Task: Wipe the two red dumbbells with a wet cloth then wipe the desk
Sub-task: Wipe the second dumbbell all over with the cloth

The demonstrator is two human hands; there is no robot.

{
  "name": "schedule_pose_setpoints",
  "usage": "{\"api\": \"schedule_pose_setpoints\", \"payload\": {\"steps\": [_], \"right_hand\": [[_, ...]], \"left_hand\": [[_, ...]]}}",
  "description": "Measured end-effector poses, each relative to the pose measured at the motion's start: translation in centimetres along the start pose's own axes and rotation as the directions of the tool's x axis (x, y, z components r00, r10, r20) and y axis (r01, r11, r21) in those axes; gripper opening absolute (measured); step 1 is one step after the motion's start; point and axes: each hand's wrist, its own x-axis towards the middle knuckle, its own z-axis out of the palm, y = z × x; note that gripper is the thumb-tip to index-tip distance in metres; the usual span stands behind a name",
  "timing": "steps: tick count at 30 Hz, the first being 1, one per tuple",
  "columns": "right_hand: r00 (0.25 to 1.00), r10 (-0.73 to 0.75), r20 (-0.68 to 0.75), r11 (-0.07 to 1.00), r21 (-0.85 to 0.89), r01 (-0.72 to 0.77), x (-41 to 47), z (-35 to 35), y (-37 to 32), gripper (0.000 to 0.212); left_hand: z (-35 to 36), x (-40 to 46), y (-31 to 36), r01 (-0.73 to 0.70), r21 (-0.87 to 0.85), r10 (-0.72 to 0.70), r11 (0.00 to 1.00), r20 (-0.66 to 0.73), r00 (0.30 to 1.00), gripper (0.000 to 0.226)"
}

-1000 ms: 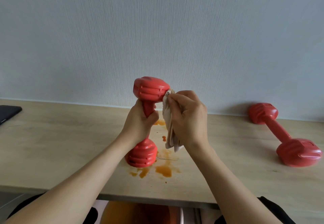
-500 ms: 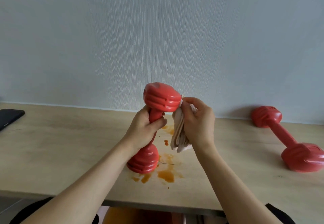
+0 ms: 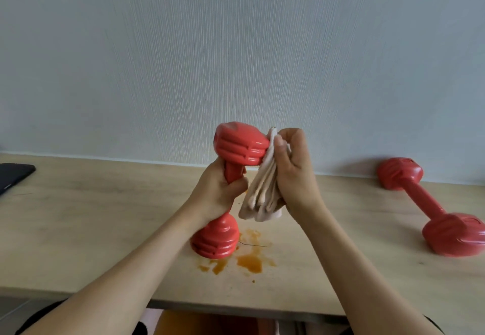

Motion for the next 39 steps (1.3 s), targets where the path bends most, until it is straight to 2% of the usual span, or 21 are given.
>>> {"api": "schedule_pose_setpoints", "payload": {"steps": [4,8,9,11,13,16,18,21,23,27,30,33,35,37,39], "right_hand": [[0.985,0.130,0.111,0.975,0.167,-0.148,0.7,-0.9,0.6,0.023],[0.963,0.224,0.150,0.927,0.273,-0.258,0.7,-1.8,0.9,0.020],[0.962,0.230,0.148,0.917,0.297,-0.265,0.6,-2.0,0.9,0.020],[0.966,0.225,0.123,0.915,0.314,-0.253,0.3,-2.3,0.9,0.019],[0.979,0.195,0.068,0.937,0.283,-0.206,0.1,-2.4,1.0,0.016],[0.992,0.111,-0.055,0.990,0.090,-0.106,-0.3,-2.0,0.9,0.007],[0.993,-0.019,-0.120,0.995,-0.097,0.007,-0.9,-1.0,0.6,0.007],[0.942,-0.312,-0.120,0.910,-0.324,0.260,-2.4,1.6,-0.6,0.014],[0.918,-0.383,-0.101,0.868,-0.380,0.320,-2.3,2.6,-0.9,0.018],[0.949,-0.295,-0.110,0.925,-0.282,0.255,-0.3,1.3,-0.4,0.011],[0.979,-0.191,-0.076,0.963,-0.208,0.171,0.6,0.0,0.7,0.022],[0.995,-0.087,-0.047,0.975,-0.208,0.075,1.1,-0.6,2.0,0.021],[0.995,-0.047,-0.092,0.978,-0.206,0.027,1.2,-1.1,1.9,0.019],[0.981,-0.079,-0.175,0.981,-0.187,0.046,1.0,-1.8,0.8,0.018],[0.959,-0.189,-0.211,0.973,-0.174,0.154,0.8,-2.4,-1.0,0.015]], "left_hand": [[-0.4,-0.3,0.7,0.004,-0.062,0.005,0.998,0.136,0.991,0.008],[-0.6,-0.5,1.0,0.038,-0.102,-0.012,0.994,0.246,0.969,0.018],[-0.5,-0.6,0.9,0.030,-0.059,-0.018,0.998,0.204,0.979,0.025],[-0.4,-0.9,1.0,0.026,0.040,-0.026,0.999,0.007,1.000,0.037],[-0.5,-1.2,1.2,0.021,0.053,-0.014,0.998,-0.126,0.992,0.032],[-0.3,-1.3,1.5,0.014,0.051,-0.008,0.999,-0.119,0.993,0.010],[-0.1,-1.0,1.3,0.007,0.078,0.001,0.997,-0.105,0.994,0.006],[0.2,-0.8,1.2,0.008,0.121,0.008,0.993,-0.132,0.991,0.002],[0.5,-1.0,1.2,0.006,0.075,0.004,0.997,-0.137,0.991,0.008],[0.9,-1.2,1.2,-0.024,-0.046,0.020,0.999,-0.086,0.996,0.006],[0.8,-1.1,0.9,-0.037,-0.109,0.035,0.993,-0.020,0.999,0.008],[0.5,-1.3,0.9,-0.021,-0.148,0.025,0.989,0.022,0.999,0.013],[0.5,-1.5,1.2,-0.046,-0.138,0.050,0.989,0.024,0.998,0.017],[0.2,-1.4,1.3,-0.039,-0.130,0.039,0.991,0.003,0.999,0.020],[-0.2,-1.0,1.5,-0.001,-0.157,0.000,0.988,-0.006,1.000,0.022]]}}
